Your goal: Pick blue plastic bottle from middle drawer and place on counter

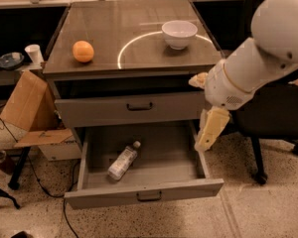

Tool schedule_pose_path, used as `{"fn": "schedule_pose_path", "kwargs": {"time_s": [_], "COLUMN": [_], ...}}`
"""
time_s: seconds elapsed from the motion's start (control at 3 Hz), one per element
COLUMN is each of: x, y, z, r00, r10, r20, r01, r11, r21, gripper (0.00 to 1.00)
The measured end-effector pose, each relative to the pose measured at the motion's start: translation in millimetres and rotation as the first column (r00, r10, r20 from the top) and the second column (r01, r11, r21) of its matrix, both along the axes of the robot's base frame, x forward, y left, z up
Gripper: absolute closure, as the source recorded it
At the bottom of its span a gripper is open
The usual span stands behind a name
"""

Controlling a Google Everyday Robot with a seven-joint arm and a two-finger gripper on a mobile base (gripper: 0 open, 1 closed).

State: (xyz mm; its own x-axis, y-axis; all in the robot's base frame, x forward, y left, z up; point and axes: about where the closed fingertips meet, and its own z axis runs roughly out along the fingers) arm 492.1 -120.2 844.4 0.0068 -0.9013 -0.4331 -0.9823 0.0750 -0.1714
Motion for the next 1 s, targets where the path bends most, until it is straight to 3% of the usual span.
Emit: {"fn": "schedule_pose_path", "kwargs": {"time_s": [0.67, 1.0], "x": [22, 22], "y": [28, 28], "z": [-75, -75], "r00": [0.9998, 0.9998], "r10": [0.017, 0.017], "r20": [0.005, 0.005], "r01": [-0.018, -0.018], "r11": [0.994, 0.994], "r21": [0.104, 0.104], "gripper": [0.00, 0.00]}}
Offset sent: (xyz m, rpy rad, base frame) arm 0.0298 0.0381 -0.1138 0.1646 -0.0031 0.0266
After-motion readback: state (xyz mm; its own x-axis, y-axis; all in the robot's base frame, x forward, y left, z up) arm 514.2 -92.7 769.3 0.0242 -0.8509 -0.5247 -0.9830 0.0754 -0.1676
